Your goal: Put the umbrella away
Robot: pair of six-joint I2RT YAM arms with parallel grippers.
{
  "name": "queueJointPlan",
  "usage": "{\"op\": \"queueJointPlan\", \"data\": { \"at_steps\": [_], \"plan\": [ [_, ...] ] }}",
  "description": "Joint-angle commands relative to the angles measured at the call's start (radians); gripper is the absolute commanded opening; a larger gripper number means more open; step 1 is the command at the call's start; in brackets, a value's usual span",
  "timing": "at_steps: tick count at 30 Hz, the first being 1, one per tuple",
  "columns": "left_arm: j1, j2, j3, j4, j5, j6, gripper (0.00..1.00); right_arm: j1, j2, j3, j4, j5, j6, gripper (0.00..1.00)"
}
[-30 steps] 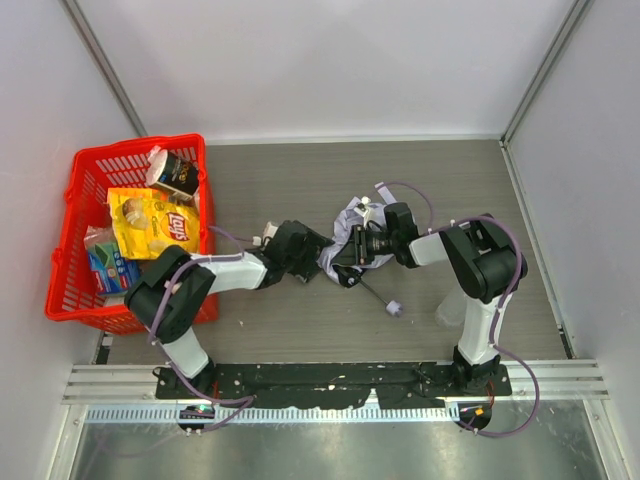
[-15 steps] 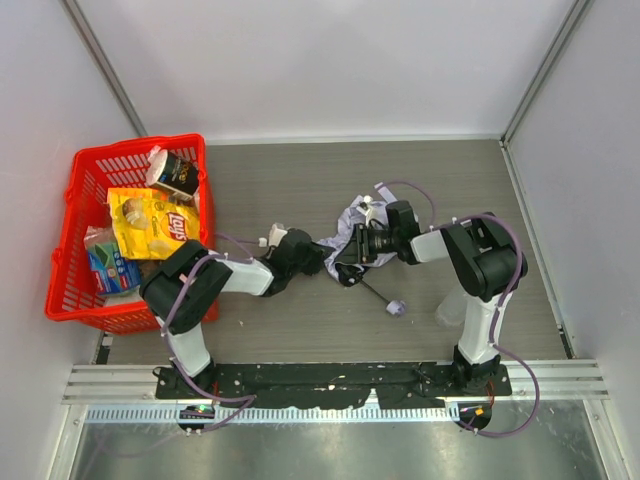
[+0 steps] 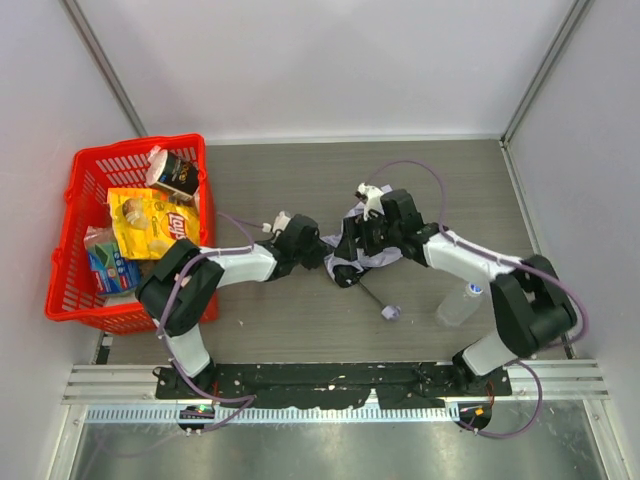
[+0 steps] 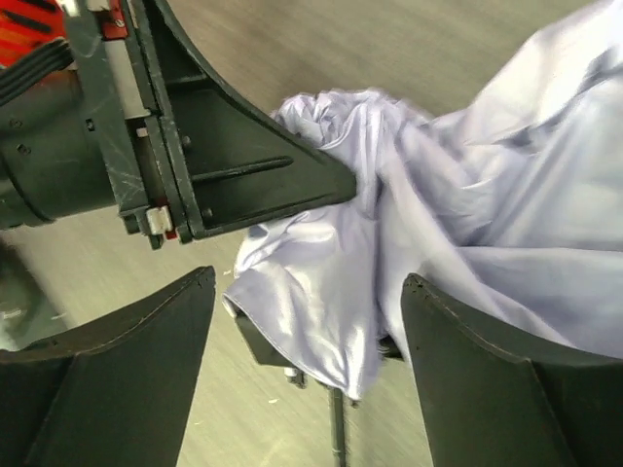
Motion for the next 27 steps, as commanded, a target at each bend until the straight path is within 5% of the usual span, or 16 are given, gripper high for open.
{"op": "queueJointPlan", "data": {
  "at_steps": [1,5,11,21,25,27],
  "plan": [
    [0.001,0.0,0.037,-0.333,0.021,0.106,0.0,0.155,-0.224,-0.085,0.0,0.385,-0.208,0.83],
    [0.012,0.011,0.096,-0.456,0.031,0.102,0.0,0.319,-0.312,-0.217,0.186,0.66,-0.338,0.85],
    [0.034,0.031,0.136,-0.554,0.058,0.07,0.0,0.543,-0.231,-0.283,0.42,1.008,-0.441,0.85],
    [0.044,0.026,0.154,-0.622,0.037,0.03,0.0,0.619,0.1,-0.207,0.587,1.258,-0.46,0.81],
    [0.046,0.031,0.149,-0.631,0.024,0.008,0.0,0.632,0.192,-0.196,0.636,1.432,-0.454,0.7],
    [0.046,0.032,0.146,-0.623,0.029,0.002,0.0,0.632,0.202,-0.214,0.647,1.435,-0.416,0.53]
  ]
}}
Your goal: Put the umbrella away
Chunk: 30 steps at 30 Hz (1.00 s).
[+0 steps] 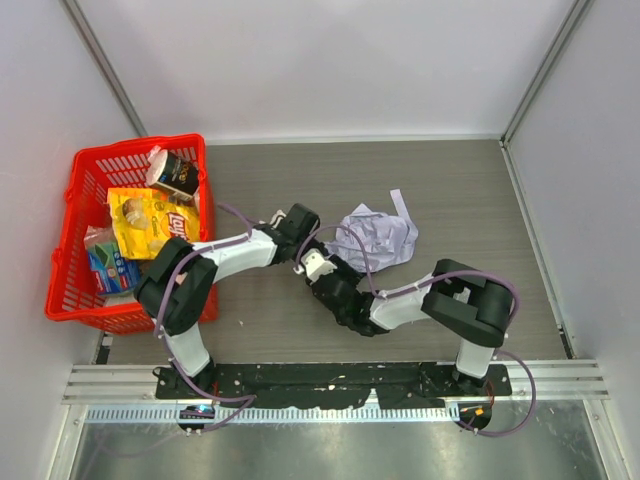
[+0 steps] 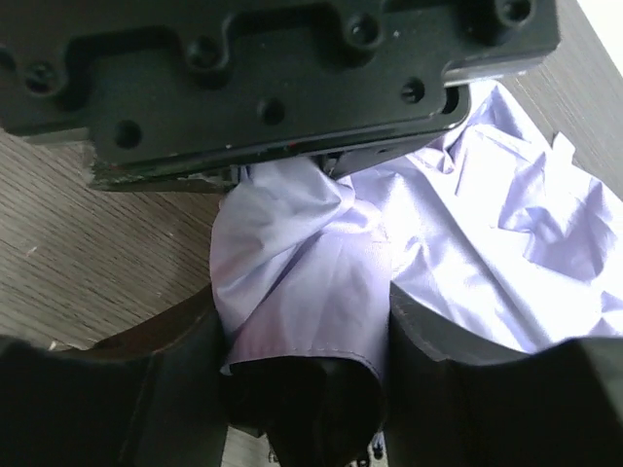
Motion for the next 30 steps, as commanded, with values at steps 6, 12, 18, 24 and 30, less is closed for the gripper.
{"op": "queueJointPlan", "data": {
  "at_steps": [6,12,18,24,30],
  "plan": [
    [0.004,-0.008,-0.063,-0.092,-0.099,0.049,0.03,-0.068,0.004,-0.081,0.065,-0.099,0.269,0.01],
    [0.01,-0.097,-0.142,0.104,-0.165,0.148,0.59,-0.25,-0.032,-0.194,0.114,-0.614,0.435,0.01],
    [0.056,-0.167,-0.182,0.196,-0.145,0.234,1.0,-0.441,-0.007,-0.262,0.268,-1.019,0.599,0.01],
    [0.071,-0.212,-0.245,0.341,-0.041,0.257,1.0,-0.574,0.138,-0.21,0.362,-1.365,0.863,0.01],
    [0.069,-0.195,-0.299,0.397,0.034,0.118,1.0,-0.691,0.353,-0.227,0.899,-1.563,1.323,0.01]
  ]
}}
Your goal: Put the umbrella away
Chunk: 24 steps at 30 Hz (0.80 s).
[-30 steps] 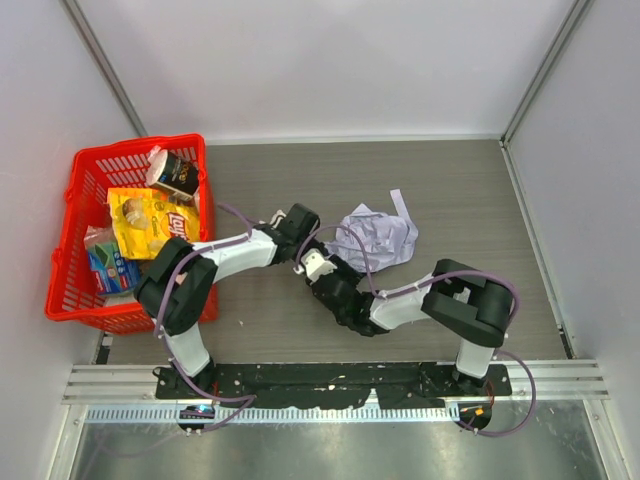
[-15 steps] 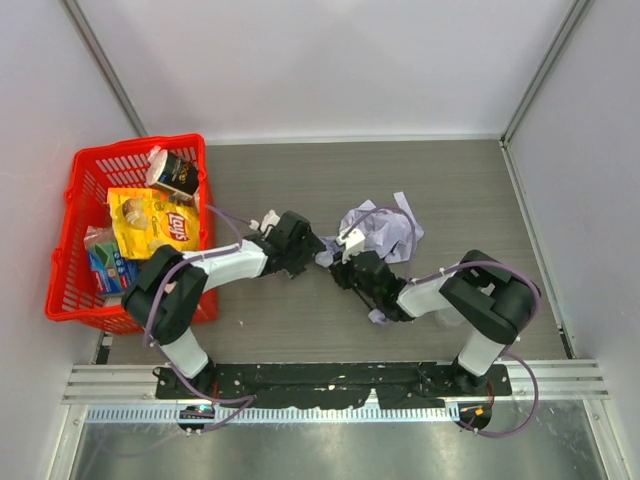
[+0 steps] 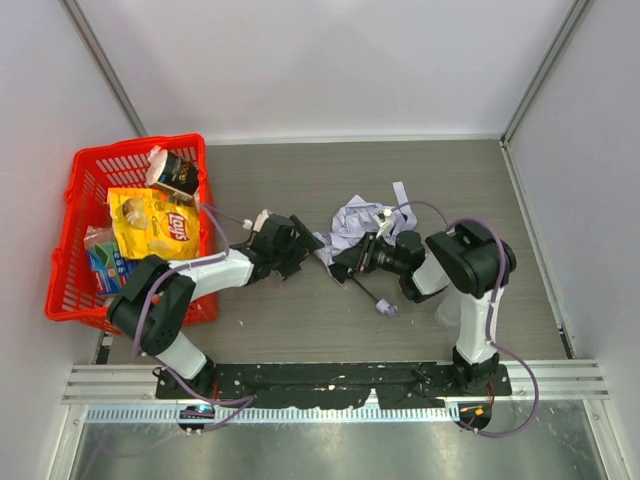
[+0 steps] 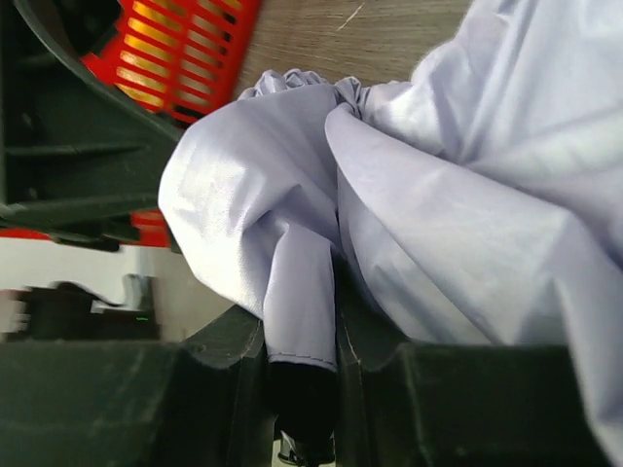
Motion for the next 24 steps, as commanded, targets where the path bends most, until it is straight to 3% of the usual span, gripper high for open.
{"op": "queueJointPlan", "data": {
  "at_steps": [1,3,8,14,20,23,24],
  "plan": [
    [0.001,-0.003,-0.039,0.115,0.056,-0.12,1.0,-0.051,0.204,-0.046,0.287,-0.225,0.488,0.01],
    [0.001,0.028,-0.021,0.086,0.057,-0.17,1.0,-0.057,0.281,-0.024,0.393,-0.238,0.546,0.01],
    [-0.005,0.115,0.004,0.159,0.106,-0.24,1.0,-0.059,0.31,-0.009,0.388,-0.238,0.528,0.01],
    [-0.046,0.213,0.071,0.132,0.037,-0.251,1.0,-0.059,0.293,-0.003,0.345,-0.265,0.488,0.01],
    [-0.043,0.308,0.04,0.239,0.001,-0.195,0.56,-0.062,0.273,0.009,0.31,-0.308,0.449,0.01],
    [-0.042,0.31,0.021,0.242,-0.008,-0.172,0.14,-0.06,0.223,0.008,0.211,-0.32,0.409,0.01],
    [-0.043,0.305,0.022,0.223,-0.012,-0.158,0.08,-0.059,0.186,0.008,0.141,-0.322,0.373,0.02]
  ]
}}
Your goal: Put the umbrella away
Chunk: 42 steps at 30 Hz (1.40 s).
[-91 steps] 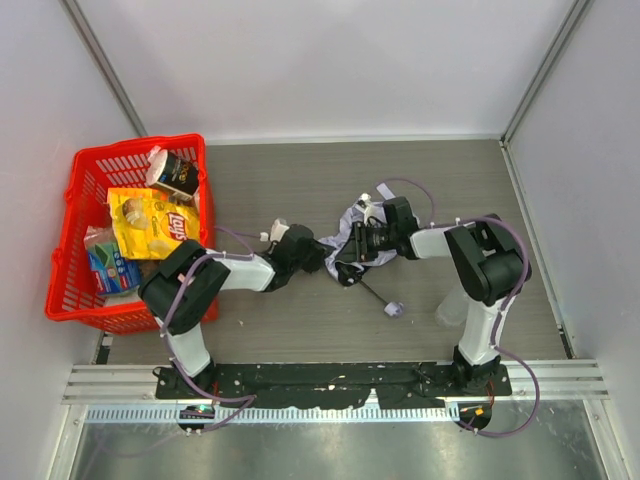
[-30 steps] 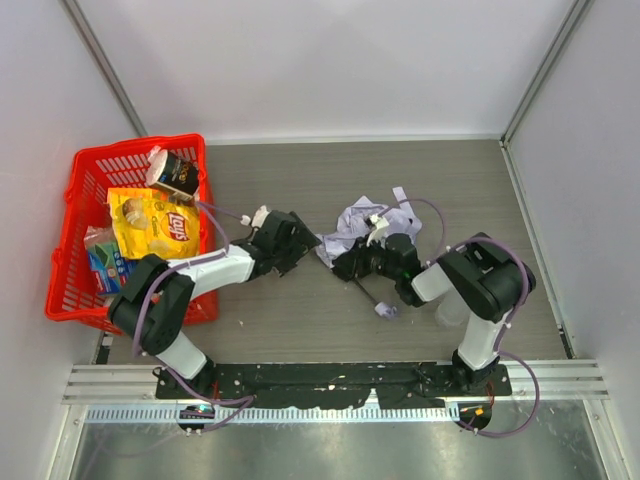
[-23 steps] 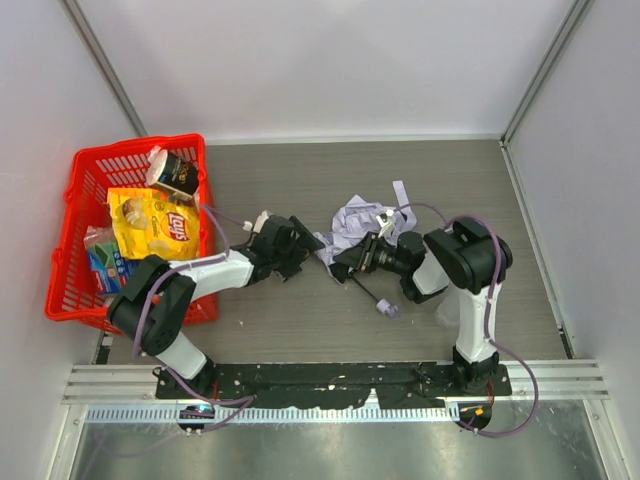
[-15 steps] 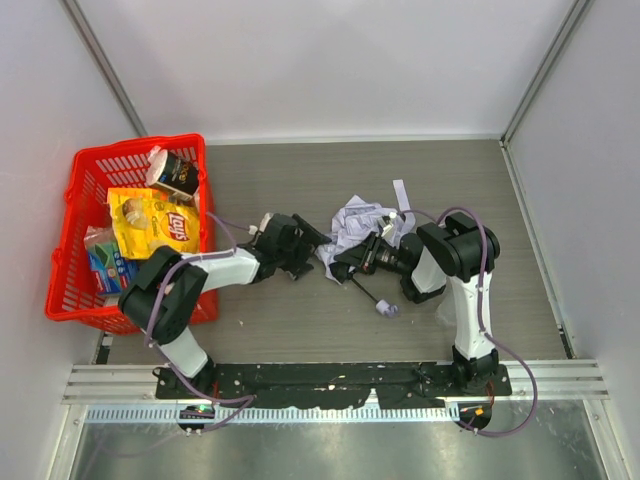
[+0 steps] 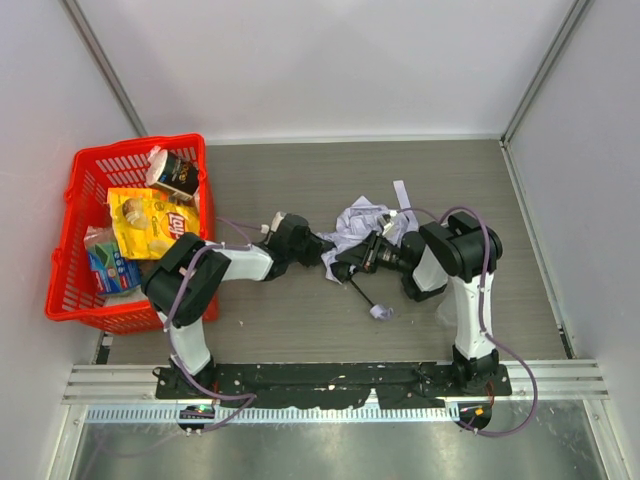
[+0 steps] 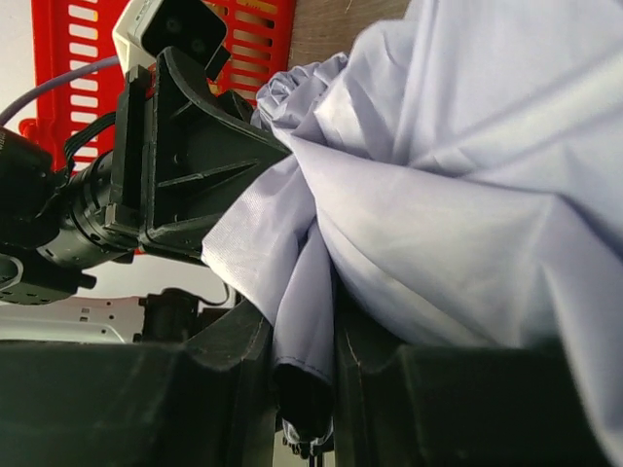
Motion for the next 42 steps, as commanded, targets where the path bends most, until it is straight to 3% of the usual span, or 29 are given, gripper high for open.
{"op": "queueJointPlan", "data": {
  "at_steps": [1,3,4,5,6,7,9,12,16,20,21,24,26,28,32,37,42],
  "plan": [
    [-0.002,0.046,-0.036,-0.05,-0.08,0.085,0.06,0.033,-0.072,-0.035,-0.213,-0.108,-0.093,0.04],
    [-0.005,0.018,-0.039,-0.09,-0.094,0.12,0.0,0.033,-0.169,-0.012,-0.499,-0.058,-0.281,0.16],
    [-0.003,0.007,-0.031,-0.125,-0.098,0.136,0.0,0.036,-0.242,0.035,-0.799,-0.024,-0.369,0.2],
    [-0.002,-0.005,-0.026,-0.151,-0.095,0.158,0.0,0.045,-0.285,0.068,-0.95,0.052,-0.512,0.29],
    [-0.003,-0.014,-0.023,-0.171,-0.091,0.175,0.0,0.053,-0.364,0.138,-1.208,0.11,-0.582,0.34],
    [-0.002,-0.026,-0.025,-0.196,-0.089,0.185,0.0,0.07,-0.397,0.172,-1.298,0.214,-0.663,0.5],
    [-0.002,-0.051,-0.036,-0.21,-0.077,0.199,0.0,0.076,-0.501,0.247,-1.513,0.311,-0.742,0.66],
    [-0.003,-0.094,-0.049,-0.233,-0.063,0.226,0.0,0.08,-0.668,0.344,-1.736,0.413,-0.802,0.69],
    [-0.002,-0.157,-0.08,-0.225,-0.065,0.266,0.0,0.051,-0.807,0.396,-1.795,0.585,-0.787,0.73],
    [-0.005,-0.204,-0.094,-0.199,-0.068,0.281,0.0,-0.033,-0.79,0.43,-1.802,0.72,-0.761,0.73],
    [-0.003,-0.211,-0.089,-0.208,-0.069,0.286,0.0,-0.041,-0.781,0.435,-1.799,0.757,-0.758,0.7],
    [-0.006,-0.226,-0.088,-0.213,-0.077,0.289,0.0,-0.041,-0.718,0.441,-1.766,0.894,-0.81,0.46],
    [-0.008,-0.223,-0.08,-0.22,-0.075,0.278,0.0,-0.022,-0.677,0.424,-1.716,0.932,-0.828,0.4],
    [-0.017,-0.217,-0.069,-0.226,-0.08,0.271,0.0,0.011,-0.648,0.398,-1.662,0.953,-0.83,0.31],
    [-0.032,-0.197,-0.065,-0.214,-0.092,0.248,0.0,0.094,-0.569,0.389,-1.579,0.999,-0.859,0.27],
    [-0.042,-0.162,-0.062,-0.168,-0.089,0.217,0.0,0.188,-0.433,0.416,-1.566,0.958,-0.825,0.27],
    [-0.055,-0.149,-0.054,-0.19,-0.14,0.208,0.0,0.237,-0.445,0.378,-1.548,0.88,-0.787,0.27]
  ]
}}
